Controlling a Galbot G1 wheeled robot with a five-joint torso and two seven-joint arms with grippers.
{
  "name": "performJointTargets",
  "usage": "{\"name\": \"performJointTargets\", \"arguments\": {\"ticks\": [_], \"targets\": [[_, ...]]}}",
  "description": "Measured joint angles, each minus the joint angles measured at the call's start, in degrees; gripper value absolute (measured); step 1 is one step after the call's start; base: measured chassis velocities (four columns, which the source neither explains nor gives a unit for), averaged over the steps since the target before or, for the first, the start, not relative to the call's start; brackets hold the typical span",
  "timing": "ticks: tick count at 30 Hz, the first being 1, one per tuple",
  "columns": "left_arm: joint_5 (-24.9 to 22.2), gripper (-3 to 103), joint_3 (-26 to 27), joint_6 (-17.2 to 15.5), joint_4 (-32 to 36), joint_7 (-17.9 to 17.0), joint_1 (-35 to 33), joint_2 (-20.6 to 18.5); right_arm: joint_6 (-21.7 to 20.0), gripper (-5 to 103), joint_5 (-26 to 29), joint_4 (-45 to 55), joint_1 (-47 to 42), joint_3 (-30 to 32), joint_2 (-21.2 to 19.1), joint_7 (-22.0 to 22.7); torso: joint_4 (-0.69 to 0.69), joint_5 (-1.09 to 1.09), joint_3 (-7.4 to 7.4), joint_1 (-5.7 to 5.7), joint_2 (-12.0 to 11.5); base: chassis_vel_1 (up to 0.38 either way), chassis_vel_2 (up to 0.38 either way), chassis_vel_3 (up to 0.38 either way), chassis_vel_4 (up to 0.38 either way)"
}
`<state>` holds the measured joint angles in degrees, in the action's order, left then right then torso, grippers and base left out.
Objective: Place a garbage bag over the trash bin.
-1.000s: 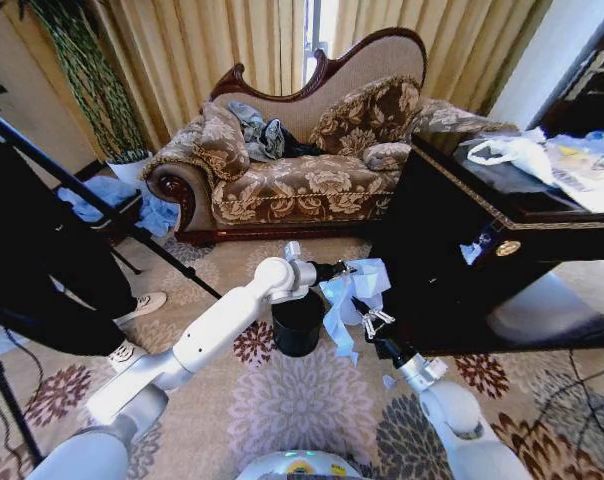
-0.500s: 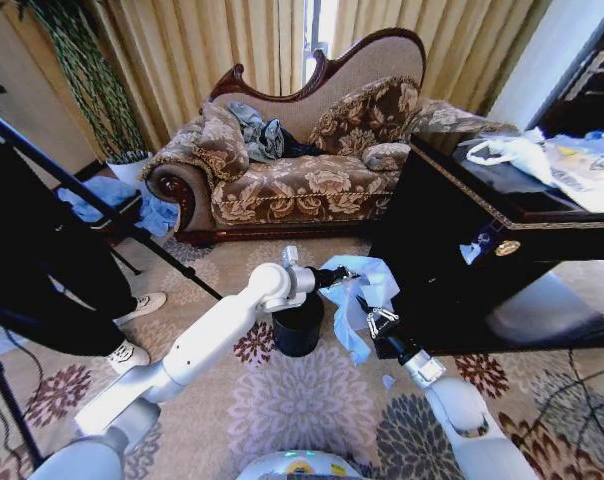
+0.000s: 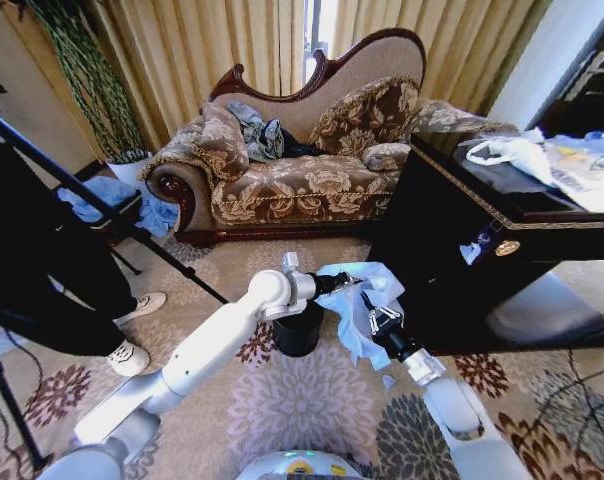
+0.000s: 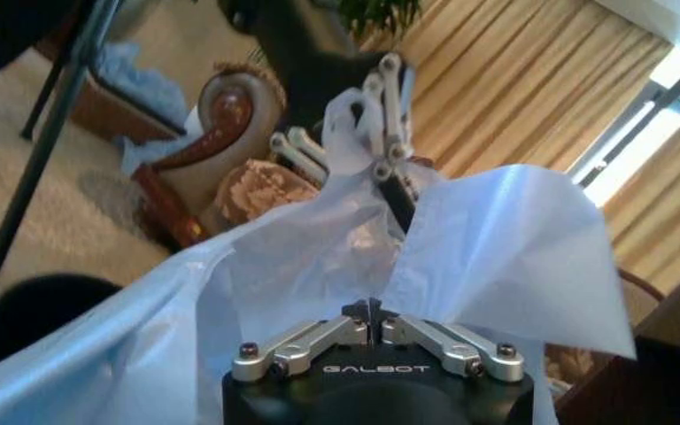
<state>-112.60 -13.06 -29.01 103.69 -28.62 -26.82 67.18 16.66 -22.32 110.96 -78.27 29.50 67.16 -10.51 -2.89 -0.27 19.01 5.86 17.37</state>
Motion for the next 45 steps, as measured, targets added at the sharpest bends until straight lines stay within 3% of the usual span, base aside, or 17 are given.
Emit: {"name": "performJointTargets", "arguments": {"ticks": [12,38,45], "targets": [[-0.9,0,-0.6,-0.1,0.7,-0.2,-0.3,-0.2,0.7,0,-7.0,-2.8,2.6,1.1,-0.7,-2.3,0.00,-0.01,0.00,0.00,0.0,0.000,0.000,0.000,0.000],[-3.1,0,-5.2,-1.4,3.2,0.3,-0.2,-2.0,0.9,0,-9.5,-3.7,5.8,-2.4,-1.8,-3.4,0.01,-0.01,0.00,0.00,0.0,0.000,0.000,0.000,0.000],[-3.3,0,-4.4,-1.4,3.2,0.4,-0.4,-2.0,-1.3,0,-9.2,-3.7,5.5,-3.0,-1.0,-2.6,0.00,-0.01,0.00,0.00,0.0,0.000,0.000,0.000,0.000]]}}
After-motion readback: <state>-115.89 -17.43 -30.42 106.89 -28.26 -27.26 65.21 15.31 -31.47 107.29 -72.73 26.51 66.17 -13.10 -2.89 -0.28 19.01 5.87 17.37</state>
